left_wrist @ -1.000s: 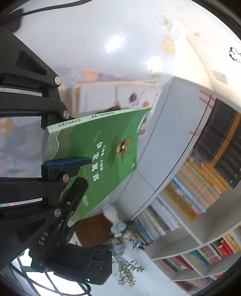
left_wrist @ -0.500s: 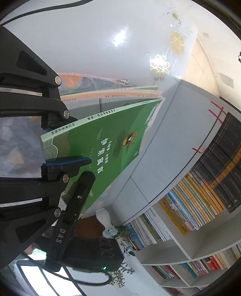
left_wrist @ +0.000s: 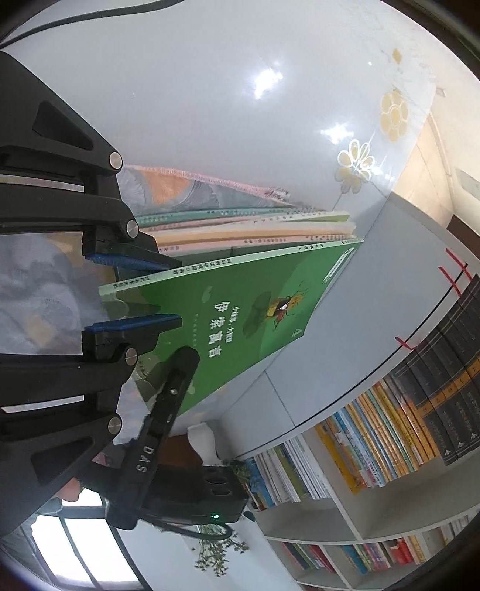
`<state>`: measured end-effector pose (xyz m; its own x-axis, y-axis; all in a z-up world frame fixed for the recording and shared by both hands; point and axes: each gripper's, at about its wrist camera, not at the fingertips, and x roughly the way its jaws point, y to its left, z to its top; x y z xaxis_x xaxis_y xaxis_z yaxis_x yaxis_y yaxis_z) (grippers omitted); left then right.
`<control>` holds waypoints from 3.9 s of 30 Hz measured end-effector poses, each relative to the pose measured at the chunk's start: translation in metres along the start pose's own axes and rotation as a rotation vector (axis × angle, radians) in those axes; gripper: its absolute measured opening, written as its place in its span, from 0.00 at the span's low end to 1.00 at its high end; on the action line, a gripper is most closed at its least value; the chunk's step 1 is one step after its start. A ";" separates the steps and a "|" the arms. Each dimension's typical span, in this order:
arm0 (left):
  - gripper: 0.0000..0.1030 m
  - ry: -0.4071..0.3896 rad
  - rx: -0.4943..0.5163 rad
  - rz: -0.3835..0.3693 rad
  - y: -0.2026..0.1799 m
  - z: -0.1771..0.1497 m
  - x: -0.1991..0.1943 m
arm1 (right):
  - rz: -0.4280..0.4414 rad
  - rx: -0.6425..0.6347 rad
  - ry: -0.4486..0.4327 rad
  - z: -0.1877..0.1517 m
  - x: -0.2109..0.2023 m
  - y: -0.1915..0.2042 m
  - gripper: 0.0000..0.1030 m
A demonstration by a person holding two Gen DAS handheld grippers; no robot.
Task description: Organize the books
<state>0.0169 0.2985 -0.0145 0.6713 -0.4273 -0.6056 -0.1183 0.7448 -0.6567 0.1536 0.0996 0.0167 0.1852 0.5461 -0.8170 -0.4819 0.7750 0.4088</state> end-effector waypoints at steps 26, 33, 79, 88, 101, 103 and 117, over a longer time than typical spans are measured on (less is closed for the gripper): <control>0.30 0.004 0.455 0.015 -0.256 -0.137 -0.034 | -0.203 0.249 -0.282 -0.130 -0.217 -0.067 0.55; 0.66 -0.145 0.413 0.067 -0.336 -0.161 -0.029 | -0.165 0.322 -0.541 -0.170 -0.337 -0.102 0.84; 0.65 0.006 0.335 0.299 -0.400 -0.225 0.065 | -0.437 0.175 -0.314 -0.229 -0.378 -0.184 0.85; 0.69 -0.037 0.397 0.337 -0.407 -0.214 0.055 | -0.454 0.180 -0.362 -0.227 -0.391 -0.193 0.85; 0.69 -0.106 0.356 0.419 -0.367 -0.215 0.015 | -0.534 0.126 -0.315 -0.199 -0.369 -0.202 0.85; 0.69 -0.110 0.327 0.428 -0.358 -0.215 0.010 | -0.501 0.103 -0.310 -0.193 -0.362 -0.194 0.85; 0.69 -0.152 0.219 0.479 -0.327 -0.203 -0.009 | -0.450 0.029 -0.223 -0.182 -0.323 -0.171 0.85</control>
<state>-0.0991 -0.0454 0.1143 0.6799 0.0532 -0.7314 -0.2930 0.9340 -0.2044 0.0204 -0.2670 0.1365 0.5496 0.2077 -0.8092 -0.2885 0.9562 0.0495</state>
